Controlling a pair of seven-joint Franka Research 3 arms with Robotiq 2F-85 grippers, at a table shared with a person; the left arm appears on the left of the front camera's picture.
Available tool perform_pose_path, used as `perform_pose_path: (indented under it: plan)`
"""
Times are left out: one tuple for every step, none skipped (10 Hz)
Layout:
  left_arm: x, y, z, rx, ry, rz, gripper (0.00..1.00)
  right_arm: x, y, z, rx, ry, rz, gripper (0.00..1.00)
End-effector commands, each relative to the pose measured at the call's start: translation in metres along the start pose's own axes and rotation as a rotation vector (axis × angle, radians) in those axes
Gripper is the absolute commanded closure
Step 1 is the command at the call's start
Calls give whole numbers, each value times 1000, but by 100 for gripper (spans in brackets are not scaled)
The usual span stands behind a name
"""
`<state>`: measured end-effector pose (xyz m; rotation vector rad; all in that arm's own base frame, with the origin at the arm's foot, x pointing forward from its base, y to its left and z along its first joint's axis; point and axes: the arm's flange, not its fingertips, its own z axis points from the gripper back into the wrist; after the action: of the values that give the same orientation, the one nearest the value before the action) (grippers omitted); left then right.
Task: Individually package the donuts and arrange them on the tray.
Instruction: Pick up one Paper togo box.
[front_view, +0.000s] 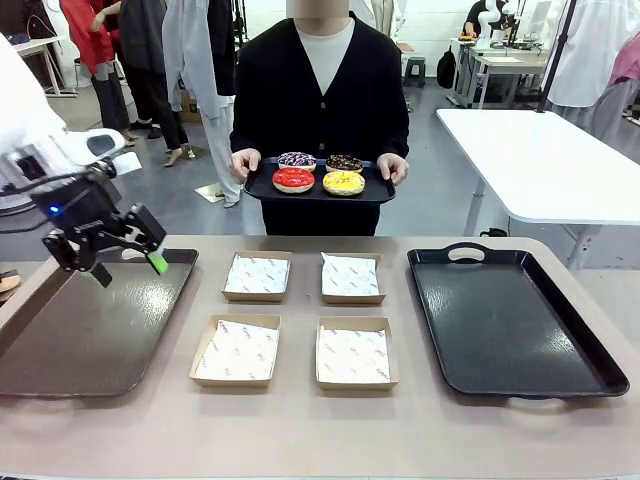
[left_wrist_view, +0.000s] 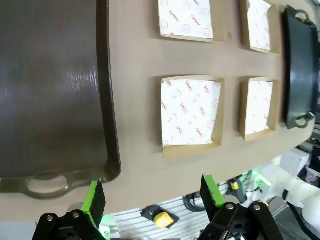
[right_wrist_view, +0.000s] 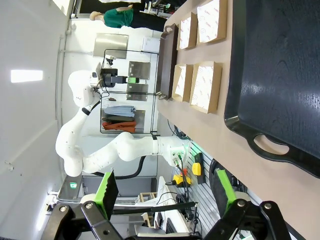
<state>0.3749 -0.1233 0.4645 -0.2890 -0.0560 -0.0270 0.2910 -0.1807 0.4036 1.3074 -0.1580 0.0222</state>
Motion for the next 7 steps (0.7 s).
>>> perform_pose_path:
  plan:
    - [10,-12,-28,81,-22,5,0,1,1,0,2,-9,-6,0]
    - [13,-16,-43,115,-13,-8,0,1,1,0,2,-9,-6,0]
    - [14,-18,-60,154,-4,-38,0,1,1,0,2,-9,-6,0]
    - [15,-20,-81,192,6,-76,0,1,1,0,2,-9,-6,0]
    - [17,-23,-96,225,3,-98,0,1,1,0,2,-9,-6,0]
    - [18,-27,-110,245,14,-98,0,1,1,0,2,-9,-6,0]
    - [19,-33,-126,262,25,-101,0,1,1,0,2,-9,-6,0]
